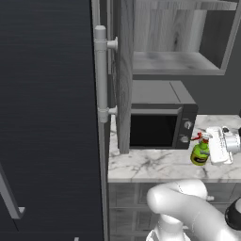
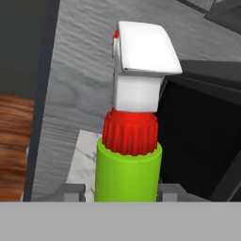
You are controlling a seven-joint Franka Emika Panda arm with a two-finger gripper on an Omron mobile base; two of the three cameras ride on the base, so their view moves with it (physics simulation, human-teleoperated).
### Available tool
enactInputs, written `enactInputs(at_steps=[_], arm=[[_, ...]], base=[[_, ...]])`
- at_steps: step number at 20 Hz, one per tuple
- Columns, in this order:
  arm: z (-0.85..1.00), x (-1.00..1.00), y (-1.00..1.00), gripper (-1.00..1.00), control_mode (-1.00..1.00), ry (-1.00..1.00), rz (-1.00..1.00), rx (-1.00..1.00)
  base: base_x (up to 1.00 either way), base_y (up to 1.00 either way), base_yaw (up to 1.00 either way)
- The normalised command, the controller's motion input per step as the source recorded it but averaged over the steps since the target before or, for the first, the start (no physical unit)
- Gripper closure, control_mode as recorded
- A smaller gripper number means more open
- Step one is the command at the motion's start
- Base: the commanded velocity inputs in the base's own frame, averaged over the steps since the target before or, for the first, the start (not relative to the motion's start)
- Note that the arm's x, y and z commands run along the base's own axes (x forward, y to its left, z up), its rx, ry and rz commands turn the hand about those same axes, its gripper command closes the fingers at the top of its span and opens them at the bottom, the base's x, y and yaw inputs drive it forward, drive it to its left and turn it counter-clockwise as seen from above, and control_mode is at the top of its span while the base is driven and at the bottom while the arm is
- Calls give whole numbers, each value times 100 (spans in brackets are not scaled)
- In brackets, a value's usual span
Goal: Move the cutting board and knife to the sink. Then move spray from the cabinet to the counter.
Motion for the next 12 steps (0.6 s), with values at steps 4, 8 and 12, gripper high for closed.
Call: enactInputs(at_steps=[4,8,12], arm=[[-29,17,0,100,-100,4,0,0],[-31,19,0,100,-100,8,0,0],[-27,13,0,100,-100,8,0,0]], base=[[0,0,0],[0,0,0],[0,0,0]])
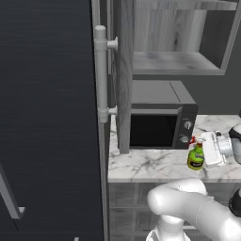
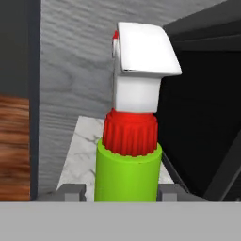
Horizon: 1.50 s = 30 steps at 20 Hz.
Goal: Move the cutting board and knife to the sink. Then move spray from the cabinet to the counter.
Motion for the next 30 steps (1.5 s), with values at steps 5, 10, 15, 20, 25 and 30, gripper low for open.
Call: enactInputs(at_steps=[5,10,15,20,25,30], arm=[[-26,15,0,100,-100,9,0,0],[-23,14,-3,100,-100,4,0,0],[-17,13,-3,100,-100,1,0,0],[-15,6,-3,100,-100,0,0,0],[-25,0,-6,100,-100,0,0,0],[-26,0,-9,100,-100,0,0,0]], base=[[0,0,0],[0,0,0],[0,0,0],[0,0,0],[0,0,0],[0,0,0]])
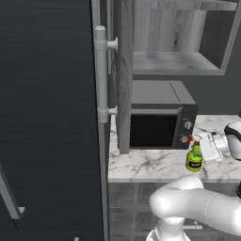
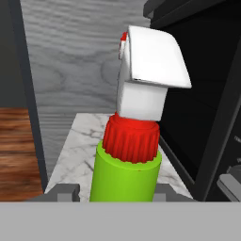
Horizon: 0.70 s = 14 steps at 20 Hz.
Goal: Move the cutting board and knife to the sink. Then move spray from the cabinet to the counter.
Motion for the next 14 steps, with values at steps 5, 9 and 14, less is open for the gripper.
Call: enactInputs(at_steps=[5,9,14], arm=[[-26,4,-2,100,-100,0,0,0],[-27,8,-1,100,-100,3,0,0],[-29,8,0,100,-100,5,0,0]], base=[[0,0,0],[0,0,0],[0,0,0]])
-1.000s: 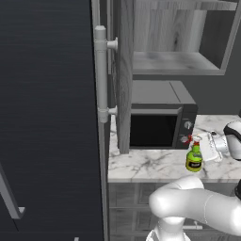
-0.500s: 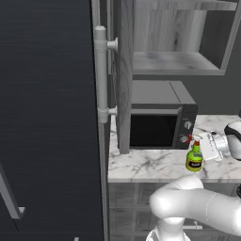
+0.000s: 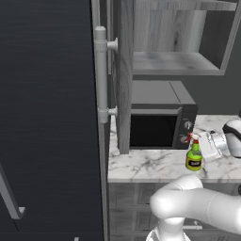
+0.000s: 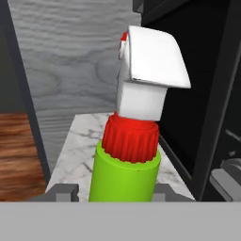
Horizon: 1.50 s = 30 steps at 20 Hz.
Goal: Move the cutting board and knife to the sink. Then move spray from the cabinet to the counter.
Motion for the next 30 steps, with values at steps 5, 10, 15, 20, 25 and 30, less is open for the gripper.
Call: enactInputs(at_steps=[5,10,15,20,25,30], arm=[[-37,1,-1,-100,-100,4,0,0],[-30,-1,-7,-100,-100,0,0,0],[-21,-9,-9,-100,-100,0,0,0],[-14,-11,-8,-100,-100,-2,0,0],[-6,-3,-1,-100,-100,-1,0,0],[0,0,0,-100,-100,0,0,0]], base=[[0,0,0],[0,0,0],[0,0,0],[0,0,0],[0,0,0],[0,0,0]])
